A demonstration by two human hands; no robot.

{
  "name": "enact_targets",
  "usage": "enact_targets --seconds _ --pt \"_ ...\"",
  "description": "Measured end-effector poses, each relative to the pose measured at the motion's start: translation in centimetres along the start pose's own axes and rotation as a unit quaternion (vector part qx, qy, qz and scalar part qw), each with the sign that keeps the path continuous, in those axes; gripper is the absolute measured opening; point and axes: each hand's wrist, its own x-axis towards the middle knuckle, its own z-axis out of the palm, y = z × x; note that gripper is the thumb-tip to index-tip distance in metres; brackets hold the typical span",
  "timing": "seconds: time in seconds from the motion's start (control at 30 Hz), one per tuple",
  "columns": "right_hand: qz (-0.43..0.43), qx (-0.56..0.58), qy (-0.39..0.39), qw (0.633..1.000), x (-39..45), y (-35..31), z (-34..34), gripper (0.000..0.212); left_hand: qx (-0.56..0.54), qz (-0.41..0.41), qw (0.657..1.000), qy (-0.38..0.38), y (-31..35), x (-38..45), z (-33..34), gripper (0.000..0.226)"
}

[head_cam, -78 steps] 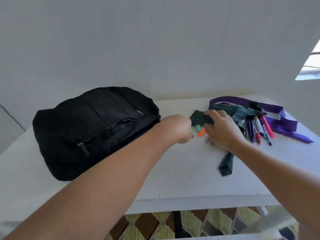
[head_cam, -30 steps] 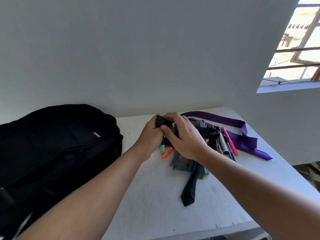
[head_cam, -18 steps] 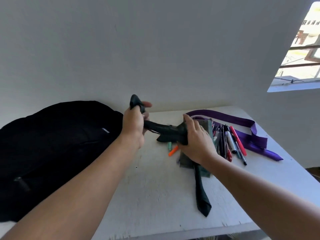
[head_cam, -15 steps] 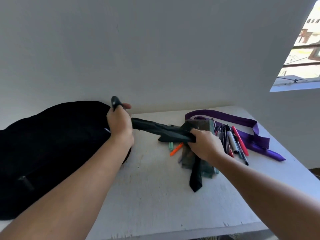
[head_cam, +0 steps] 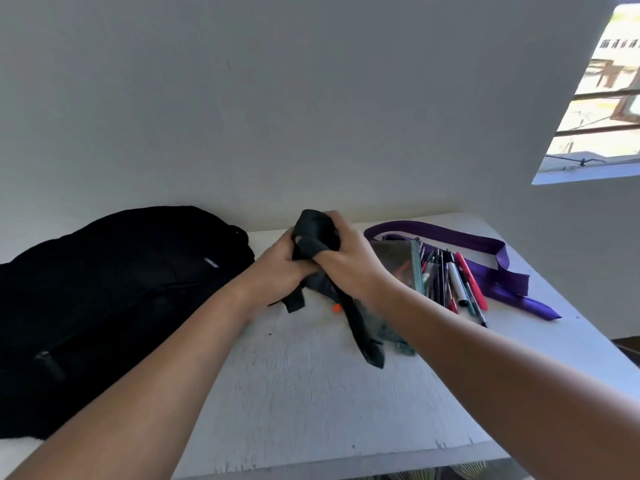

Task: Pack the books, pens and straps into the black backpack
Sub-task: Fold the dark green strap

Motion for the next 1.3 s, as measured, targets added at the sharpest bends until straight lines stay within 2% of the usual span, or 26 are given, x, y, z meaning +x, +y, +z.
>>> enact_targets --seconds 0.1,0.2,0.3,0.4,0.43,0.53,0.57,0.6,0.67,0.7,0.77,0.8,0.87,0.93,1.0,1.03,1.1,1.17,1.23,1.27,1.3 --pt "0.004 0.057 -0.046 0.997 -0.6 1.3 -0.3 0.043 -0.027 0.024 0.999 0.036 -1.1 0.0 -0.2 0.038" --pt "-0.008 -0.047 -0.045 0.998 -0.8 3.4 -1.3 0.062 -0.119 -0.015 0.984 0.131 -1.6 -0.3 -1.2 0.035" --pt "0.075 -0.065 -0.093 0.991 -0.9 5.0 -2.3 0.074 -0.294 -0.085 0.931 0.2 -1.2 -0.1 -2.5 0.016" --pt "0.112 -0.073 -0.153 0.979 -1.2 5.8 -1.6 0.071 -0.46 -0.116 0.858 0.198 0.3 0.1 -3.1 0.024" --pt "0.118 -0.054 -0.164 0.978 -1.3 5.6 -1.1 0.064 -0.473 -0.117 0.851 0.195 0.7 0.3 -3.0 0.024" --pt "0.11 -0.049 -0.195 0.973 -1.4 5.6 0.2 0.023 -0.401 -0.136 0.88 0.215 0.8 1.1 -2.4 0.015" --pt "0.105 -0.064 -0.191 0.974 -1.4 5.7 0.5 0.009 -0.353 -0.149 0.895 0.227 0.3 1.4 -2.4 0.018" --pt "0.104 -0.073 -0.173 0.977 -1.4 5.8 0.6 0.005 -0.302 -0.163 0.909 0.235 -0.4 1.5 -2.5 0.032" --pt "0.126 -0.022 -0.079 0.989 -0.9 5.7 0.5 0.013 -0.167 -0.202 0.932 0.25 -1.8 1.1 -2.7 0.065" --pt "0.149 0.05 -0.019 0.987 -0.6 5.3 0.1 0.012 -0.098 -0.209 0.937 0.263 -2.5 0.9 -3.0 0.069" --pt "0.179 0.184 0.066 0.964 0.1 4.1 -0.7 0.015 -0.019 -0.199 0.942 0.268 -3.8 0.5 -3.6 0.062" --pt "0.181 0.208 0.081 0.958 0.4 3.6 -1.1 0.019 0.007 -0.196 0.946 0.257 -4.1 0.3 -3.8 0.06" --pt "0.168 0.198 0.078 0.963 0.9 3.0 -1.5 0.027 0.075 -0.186 0.954 0.223 -4.5 0.0 -4.2 0.053" --pt "0.162 0.18 0.082 0.967 1.0 3.1 -1.3 0.031 0.175 -0.151 0.952 0.201 -4.7 0.0 -4.4 0.032" --pt "0.175 0.158 0.12 0.964 1.0 3.7 -1.2 0.032 0.242 -0.113 0.945 0.188 -5.3 0.1 -4.5 0.033" --pt "0.188 0.143 0.142 0.961 1.0 4.1 -1.4 0.032 0.248 -0.102 0.944 0.192 -5.3 0.1 -4.6 0.034" --pt "0.209 0.104 0.166 0.958 1.0 5.0 -2.0 0.029 0.193 -0.098 0.953 0.213 -4.7 0.0 -4.4 0.033" --pt "0.226 0.064 0.149 0.96 0.9 5.7 -2.6 0.024 0.116 -0.089 0.958 0.245 -4.2 0.3 -4.3 0.032" --pt "0.221 0.009 0.129 0.967 0.7 6.2 -3.0 0.02 0.061 -0.097 0.964 0.241 -4.0 0.6 -4.0 0.03" --pt "0.212 -0.018 0.119 0.97 0.6 6.4 -3.2 0.019 0.086 -0.107 0.965 0.224 -4.1 0.6 -4.0 0.027" --pt "0.205 -0.043 0.107 0.972 0.5 6.6 -3.3 0.019 0.164 -0.117 0.96 0.195 -4.4 0.7 -4.1 0.023"
